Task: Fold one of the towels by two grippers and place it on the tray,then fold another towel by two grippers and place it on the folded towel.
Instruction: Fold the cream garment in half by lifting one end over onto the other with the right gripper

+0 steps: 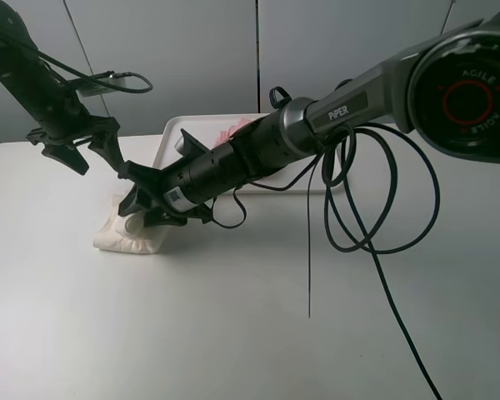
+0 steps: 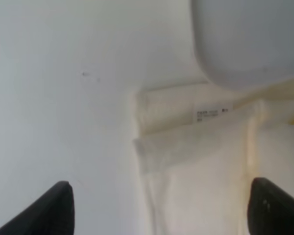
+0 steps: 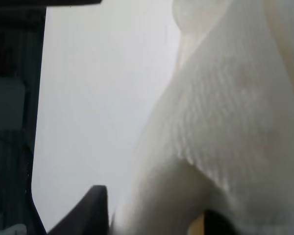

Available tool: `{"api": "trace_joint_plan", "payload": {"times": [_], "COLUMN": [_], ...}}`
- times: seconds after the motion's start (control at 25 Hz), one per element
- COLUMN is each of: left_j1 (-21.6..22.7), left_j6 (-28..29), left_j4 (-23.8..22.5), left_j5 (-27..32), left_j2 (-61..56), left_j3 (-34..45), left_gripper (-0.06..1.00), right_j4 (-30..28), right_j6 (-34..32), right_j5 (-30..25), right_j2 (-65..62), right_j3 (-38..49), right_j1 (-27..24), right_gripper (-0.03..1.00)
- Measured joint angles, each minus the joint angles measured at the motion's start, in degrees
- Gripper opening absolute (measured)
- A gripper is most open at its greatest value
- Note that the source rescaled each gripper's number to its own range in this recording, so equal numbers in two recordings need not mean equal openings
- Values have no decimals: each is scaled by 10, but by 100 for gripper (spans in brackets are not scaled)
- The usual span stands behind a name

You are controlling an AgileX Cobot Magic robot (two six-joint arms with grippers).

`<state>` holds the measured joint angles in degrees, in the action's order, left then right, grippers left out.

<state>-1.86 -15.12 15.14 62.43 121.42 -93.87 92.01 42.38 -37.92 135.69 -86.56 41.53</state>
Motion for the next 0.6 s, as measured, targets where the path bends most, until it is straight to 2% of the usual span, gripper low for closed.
{"api": "trace_joint_plan", "payload": {"times": [0.16, 0.36, 0.44, 0.6], "left_j1": [0, 0, 0, 0], "left_j6": [0, -1, -1, -2], "left_j4": [1, 2, 2, 2], "left_j5": [16, 26, 26, 26], "left_j2": [0, 0, 0, 0], "left_j3": [-28, -40, -40, -40], "left_gripper": [93, 93, 93, 93], "right_j4": [59, 73, 73, 76], "right_j6": [32, 71, 84, 94], "right_j5": [-22, -21, -21, -23], "right_j2": [0, 0, 0, 0], "right_j3": [0, 0, -5, -14], "right_j1": [2, 27, 35, 33], "right_gripper": [55, 56, 61, 80]}}
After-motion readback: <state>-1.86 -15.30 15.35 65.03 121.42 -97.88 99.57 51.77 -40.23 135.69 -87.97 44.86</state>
